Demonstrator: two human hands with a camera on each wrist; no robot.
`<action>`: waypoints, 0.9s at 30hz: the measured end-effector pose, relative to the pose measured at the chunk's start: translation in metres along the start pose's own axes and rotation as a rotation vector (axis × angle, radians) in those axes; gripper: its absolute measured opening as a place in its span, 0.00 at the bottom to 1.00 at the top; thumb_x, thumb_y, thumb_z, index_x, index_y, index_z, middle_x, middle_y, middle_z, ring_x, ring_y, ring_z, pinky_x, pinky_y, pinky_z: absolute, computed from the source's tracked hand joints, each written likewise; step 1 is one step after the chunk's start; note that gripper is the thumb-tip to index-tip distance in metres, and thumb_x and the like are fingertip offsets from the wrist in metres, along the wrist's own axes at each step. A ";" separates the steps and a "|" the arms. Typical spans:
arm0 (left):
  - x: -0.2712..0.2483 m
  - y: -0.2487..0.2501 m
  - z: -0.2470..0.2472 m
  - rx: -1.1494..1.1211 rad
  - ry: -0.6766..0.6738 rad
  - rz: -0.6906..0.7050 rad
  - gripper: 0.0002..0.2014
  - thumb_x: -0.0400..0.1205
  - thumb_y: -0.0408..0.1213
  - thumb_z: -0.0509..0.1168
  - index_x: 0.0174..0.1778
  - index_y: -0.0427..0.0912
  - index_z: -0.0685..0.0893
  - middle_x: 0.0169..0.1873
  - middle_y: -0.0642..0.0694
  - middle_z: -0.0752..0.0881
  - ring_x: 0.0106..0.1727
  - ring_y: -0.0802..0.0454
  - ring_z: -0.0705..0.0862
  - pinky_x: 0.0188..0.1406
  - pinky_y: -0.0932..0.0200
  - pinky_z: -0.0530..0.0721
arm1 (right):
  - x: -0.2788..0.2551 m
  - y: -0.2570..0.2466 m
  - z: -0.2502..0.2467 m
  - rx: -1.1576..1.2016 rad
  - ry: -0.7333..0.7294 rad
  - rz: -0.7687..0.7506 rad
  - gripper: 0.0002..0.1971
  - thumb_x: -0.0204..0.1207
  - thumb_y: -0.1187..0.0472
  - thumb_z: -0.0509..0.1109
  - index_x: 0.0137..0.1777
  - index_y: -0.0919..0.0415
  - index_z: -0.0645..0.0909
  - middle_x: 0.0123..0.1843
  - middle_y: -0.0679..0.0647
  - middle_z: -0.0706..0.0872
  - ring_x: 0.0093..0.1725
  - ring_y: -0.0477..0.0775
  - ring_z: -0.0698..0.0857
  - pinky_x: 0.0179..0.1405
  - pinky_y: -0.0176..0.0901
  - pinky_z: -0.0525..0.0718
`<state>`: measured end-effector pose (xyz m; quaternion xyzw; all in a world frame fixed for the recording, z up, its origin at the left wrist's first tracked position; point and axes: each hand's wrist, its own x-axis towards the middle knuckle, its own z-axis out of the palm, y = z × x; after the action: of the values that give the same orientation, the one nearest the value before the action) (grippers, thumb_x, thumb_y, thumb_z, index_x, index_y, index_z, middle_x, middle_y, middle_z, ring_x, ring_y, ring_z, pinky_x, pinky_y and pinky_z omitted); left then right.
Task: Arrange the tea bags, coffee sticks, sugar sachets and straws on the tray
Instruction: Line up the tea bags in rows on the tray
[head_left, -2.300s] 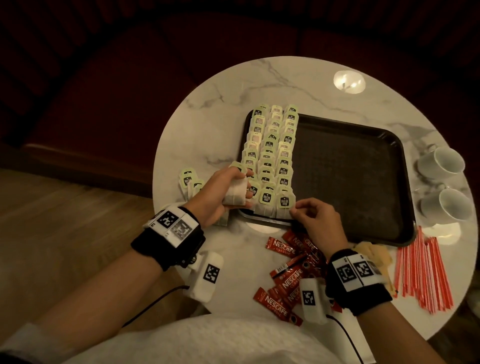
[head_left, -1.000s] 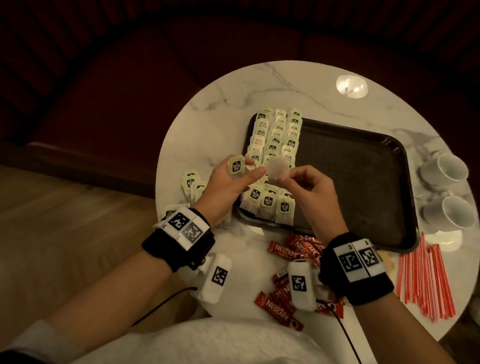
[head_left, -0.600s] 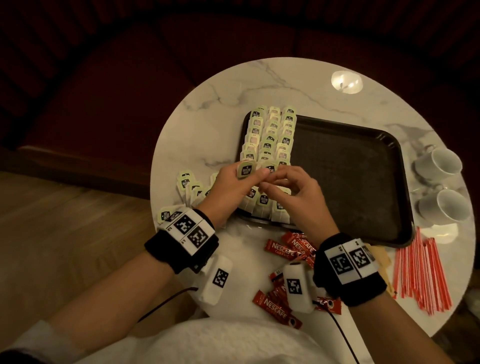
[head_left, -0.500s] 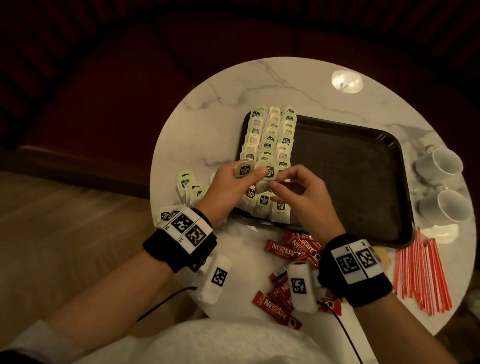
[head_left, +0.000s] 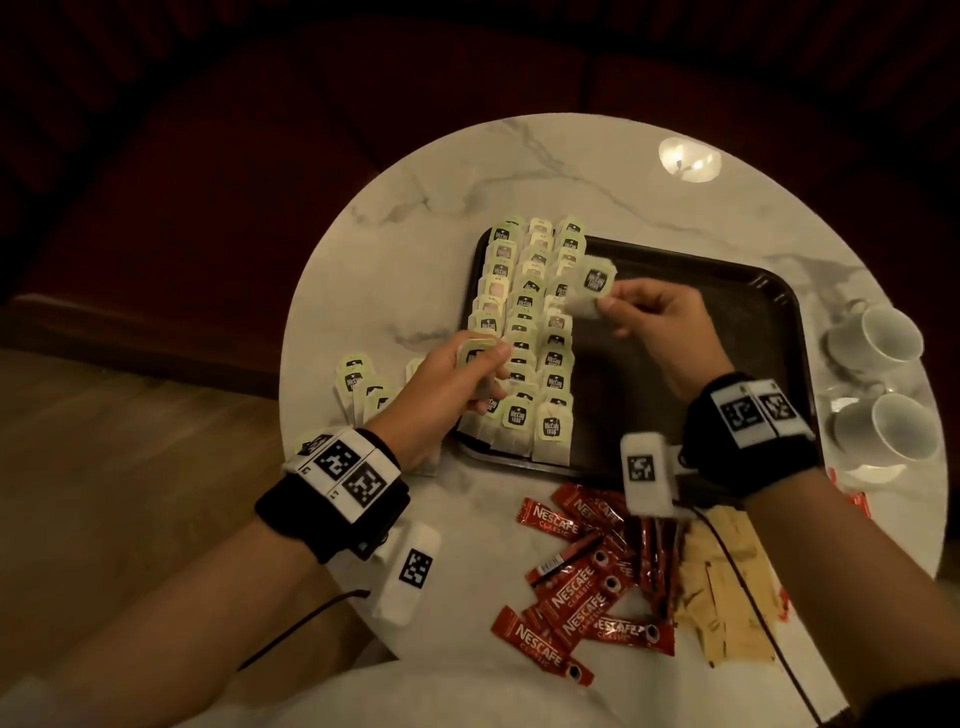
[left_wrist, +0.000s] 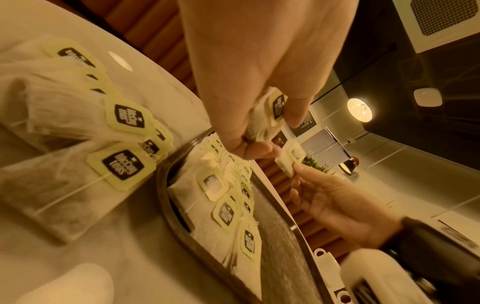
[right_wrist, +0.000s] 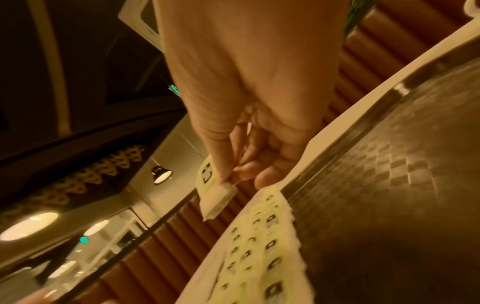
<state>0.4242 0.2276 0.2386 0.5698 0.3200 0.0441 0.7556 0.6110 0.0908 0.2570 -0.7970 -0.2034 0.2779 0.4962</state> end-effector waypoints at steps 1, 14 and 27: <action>0.001 0.000 0.000 -0.014 0.010 -0.025 0.08 0.85 0.42 0.63 0.56 0.44 0.81 0.41 0.46 0.84 0.38 0.55 0.84 0.31 0.65 0.79 | 0.013 0.006 -0.003 0.007 0.032 0.013 0.05 0.79 0.62 0.73 0.46 0.50 0.87 0.49 0.49 0.91 0.53 0.50 0.88 0.53 0.47 0.84; 0.022 0.005 -0.005 -0.115 0.097 -0.088 0.05 0.86 0.35 0.61 0.55 0.38 0.77 0.35 0.43 0.81 0.31 0.54 0.82 0.26 0.64 0.77 | 0.115 0.050 -0.013 -0.120 0.220 0.221 0.05 0.79 0.61 0.73 0.52 0.58 0.89 0.53 0.59 0.90 0.42 0.53 0.86 0.51 0.52 0.89; 0.026 0.001 -0.006 -0.095 0.109 -0.140 0.04 0.86 0.37 0.62 0.52 0.40 0.78 0.38 0.43 0.81 0.34 0.53 0.83 0.27 0.63 0.78 | 0.136 0.045 -0.010 -0.286 0.133 0.236 0.02 0.75 0.62 0.74 0.43 0.58 0.87 0.48 0.62 0.91 0.48 0.63 0.90 0.57 0.62 0.88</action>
<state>0.4416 0.2444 0.2273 0.5064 0.3971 0.0373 0.7645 0.7233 0.1468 0.1866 -0.8943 -0.1129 0.2491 0.3542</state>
